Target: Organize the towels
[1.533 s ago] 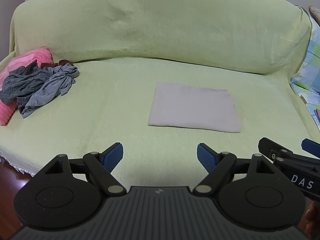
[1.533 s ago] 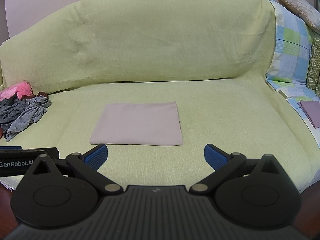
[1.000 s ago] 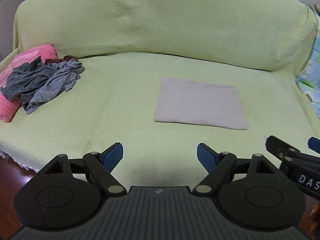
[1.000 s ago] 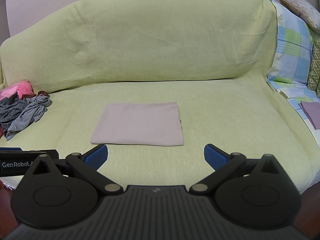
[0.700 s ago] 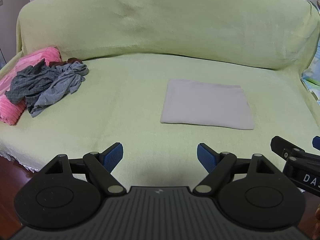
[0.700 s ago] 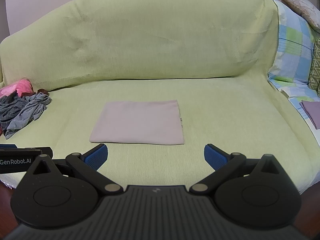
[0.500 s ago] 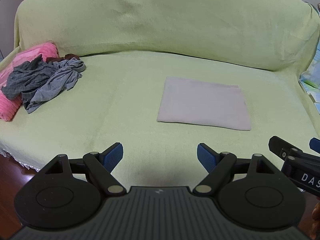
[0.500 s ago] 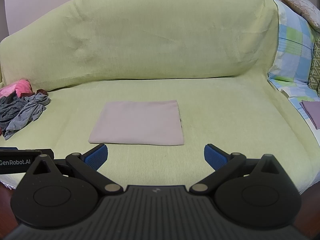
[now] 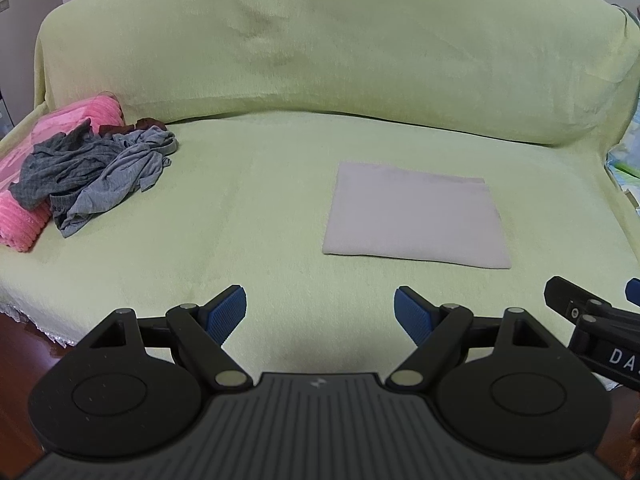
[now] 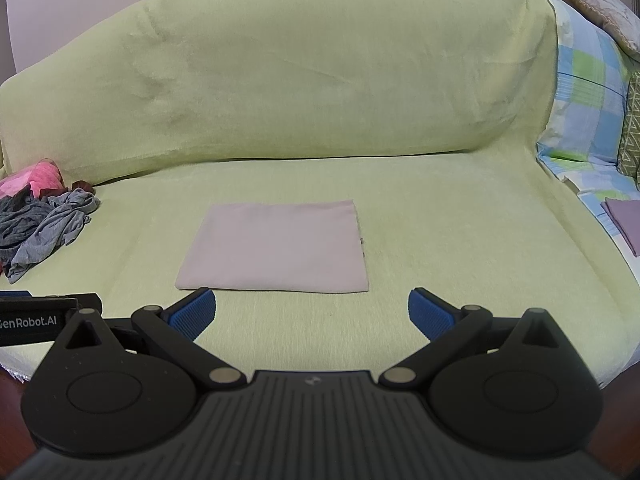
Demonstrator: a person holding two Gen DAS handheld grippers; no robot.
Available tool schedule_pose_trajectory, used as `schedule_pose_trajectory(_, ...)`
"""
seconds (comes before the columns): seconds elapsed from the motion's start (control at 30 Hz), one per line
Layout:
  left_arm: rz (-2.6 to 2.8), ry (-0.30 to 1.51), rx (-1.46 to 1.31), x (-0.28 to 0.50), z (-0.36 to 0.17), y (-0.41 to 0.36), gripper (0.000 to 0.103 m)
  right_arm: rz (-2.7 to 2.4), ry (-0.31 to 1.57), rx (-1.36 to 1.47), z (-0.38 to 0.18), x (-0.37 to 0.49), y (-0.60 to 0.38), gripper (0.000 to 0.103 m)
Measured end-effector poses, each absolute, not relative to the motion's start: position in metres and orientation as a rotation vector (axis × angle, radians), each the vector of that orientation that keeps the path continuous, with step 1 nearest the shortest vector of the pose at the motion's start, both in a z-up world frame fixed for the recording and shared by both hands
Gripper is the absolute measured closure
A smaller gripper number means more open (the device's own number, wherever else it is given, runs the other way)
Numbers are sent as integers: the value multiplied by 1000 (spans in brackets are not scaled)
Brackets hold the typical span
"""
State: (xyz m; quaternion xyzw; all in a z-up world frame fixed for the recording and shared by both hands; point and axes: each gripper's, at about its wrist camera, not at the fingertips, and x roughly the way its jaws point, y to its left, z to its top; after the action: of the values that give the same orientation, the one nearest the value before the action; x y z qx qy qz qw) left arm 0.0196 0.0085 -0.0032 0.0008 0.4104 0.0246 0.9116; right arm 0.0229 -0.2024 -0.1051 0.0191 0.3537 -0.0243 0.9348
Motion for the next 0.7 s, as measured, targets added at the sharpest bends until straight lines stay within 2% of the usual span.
schedule_pose_trajectory(0.7,98,944,13,57,-39,18,20,-45,780,70,-136,49,-202,2)
